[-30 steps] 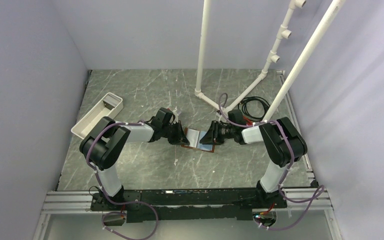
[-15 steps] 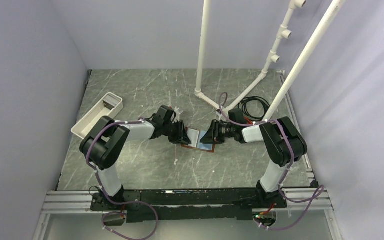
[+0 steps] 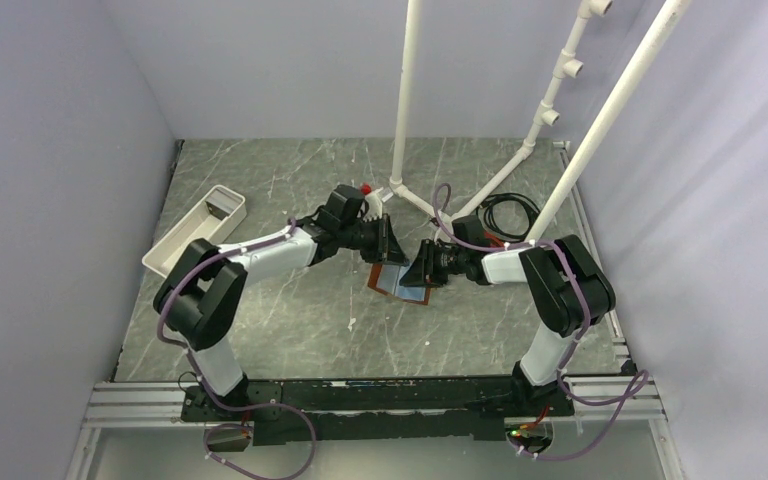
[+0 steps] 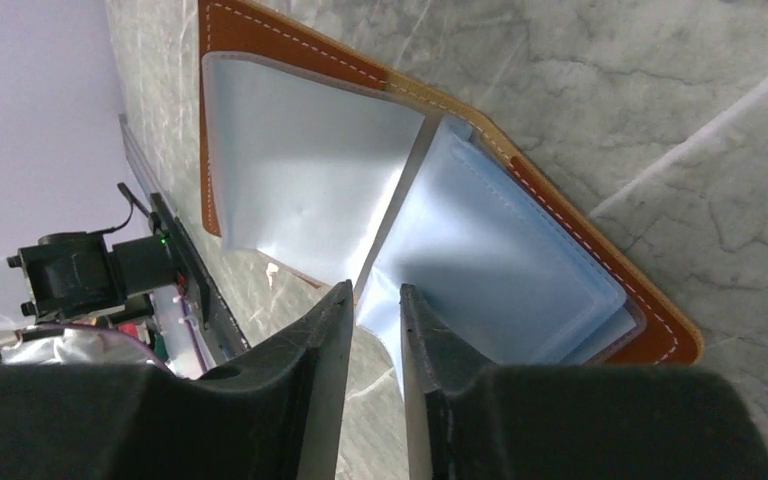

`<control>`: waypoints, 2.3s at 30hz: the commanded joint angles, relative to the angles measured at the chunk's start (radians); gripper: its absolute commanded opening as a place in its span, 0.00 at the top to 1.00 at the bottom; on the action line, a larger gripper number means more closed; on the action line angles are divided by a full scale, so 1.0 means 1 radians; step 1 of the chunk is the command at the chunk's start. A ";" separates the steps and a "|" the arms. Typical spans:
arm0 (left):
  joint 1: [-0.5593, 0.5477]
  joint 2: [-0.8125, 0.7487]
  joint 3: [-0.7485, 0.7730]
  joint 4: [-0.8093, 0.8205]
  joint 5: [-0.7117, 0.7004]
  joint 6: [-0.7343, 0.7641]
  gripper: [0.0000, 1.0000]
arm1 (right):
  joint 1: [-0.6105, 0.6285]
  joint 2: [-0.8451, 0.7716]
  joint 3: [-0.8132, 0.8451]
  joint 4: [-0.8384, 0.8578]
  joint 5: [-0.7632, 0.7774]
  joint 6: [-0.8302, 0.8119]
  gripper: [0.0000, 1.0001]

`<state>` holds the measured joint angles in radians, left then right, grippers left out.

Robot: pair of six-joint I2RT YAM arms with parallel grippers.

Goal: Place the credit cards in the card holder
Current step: Open the card holder at the center of the board, then pick up the credit card from the storage box.

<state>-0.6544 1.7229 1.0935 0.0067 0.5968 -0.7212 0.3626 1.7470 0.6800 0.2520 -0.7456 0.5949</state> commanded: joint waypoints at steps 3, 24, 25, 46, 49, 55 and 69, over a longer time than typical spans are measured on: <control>0.009 0.117 -0.006 0.040 -0.019 -0.004 0.92 | 0.004 -0.016 0.002 -0.010 0.048 -0.025 0.79; 0.113 0.169 -0.271 0.138 -0.117 0.041 1.00 | -0.017 0.083 -0.080 0.086 0.025 -0.025 0.84; 0.113 0.171 -0.276 0.146 -0.115 0.038 1.00 | -0.017 0.085 -0.080 0.087 0.023 -0.024 0.84; 0.128 0.112 -0.224 0.122 -0.001 0.004 0.94 | -0.006 -0.050 0.002 -0.134 0.080 -0.117 0.73; 0.128 0.063 -0.177 0.084 0.025 -0.006 0.91 | 0.029 -0.110 0.073 -0.255 0.166 -0.175 0.70; 0.159 -0.071 -0.132 0.061 0.167 -0.050 0.73 | 0.095 -0.199 0.148 -0.414 0.310 -0.242 0.59; 0.863 -0.527 0.140 -0.887 -0.359 0.414 0.13 | 0.198 -0.229 0.180 -0.369 0.353 -0.215 0.52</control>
<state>0.0338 1.2179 1.1564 -0.5743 0.5858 -0.4904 0.5465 1.5501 0.8371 -0.1452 -0.3882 0.3740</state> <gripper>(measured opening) 0.812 0.476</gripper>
